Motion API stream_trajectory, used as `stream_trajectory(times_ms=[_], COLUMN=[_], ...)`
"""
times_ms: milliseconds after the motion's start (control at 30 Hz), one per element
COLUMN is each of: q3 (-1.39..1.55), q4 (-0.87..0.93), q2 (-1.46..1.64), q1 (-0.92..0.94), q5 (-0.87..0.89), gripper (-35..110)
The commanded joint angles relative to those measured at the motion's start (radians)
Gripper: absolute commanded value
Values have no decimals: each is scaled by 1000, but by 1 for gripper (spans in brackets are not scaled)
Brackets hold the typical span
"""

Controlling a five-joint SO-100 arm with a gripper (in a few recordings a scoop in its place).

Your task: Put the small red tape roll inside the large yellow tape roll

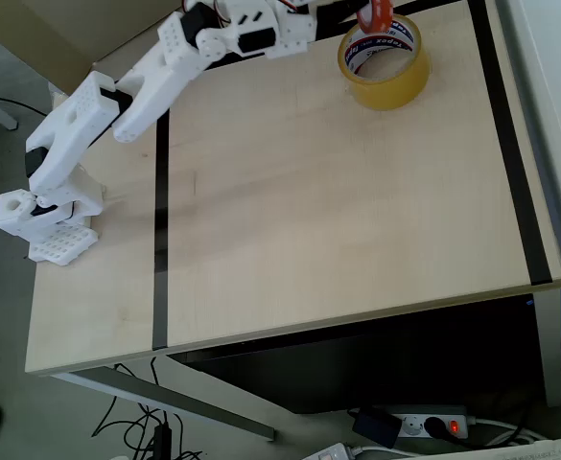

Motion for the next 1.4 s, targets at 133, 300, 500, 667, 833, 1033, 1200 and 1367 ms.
stream_trajectory(times_ms=[133,300,500,667,833,1033,1200,1367], q3=[-18,-34,-41,-89,-146,-207,-224,-307], q4=[15,61,104,158,229,314,365,545], q2=[8,-37,-54,-54,-54,-38,-2,69], q1=[-34,-60,-80,-81,-69,-54,-38,-5], q5=[-11,-11,-11,-11,-11,-31,-32,-32], gripper=[0,0,5,7,9,12,14,7])
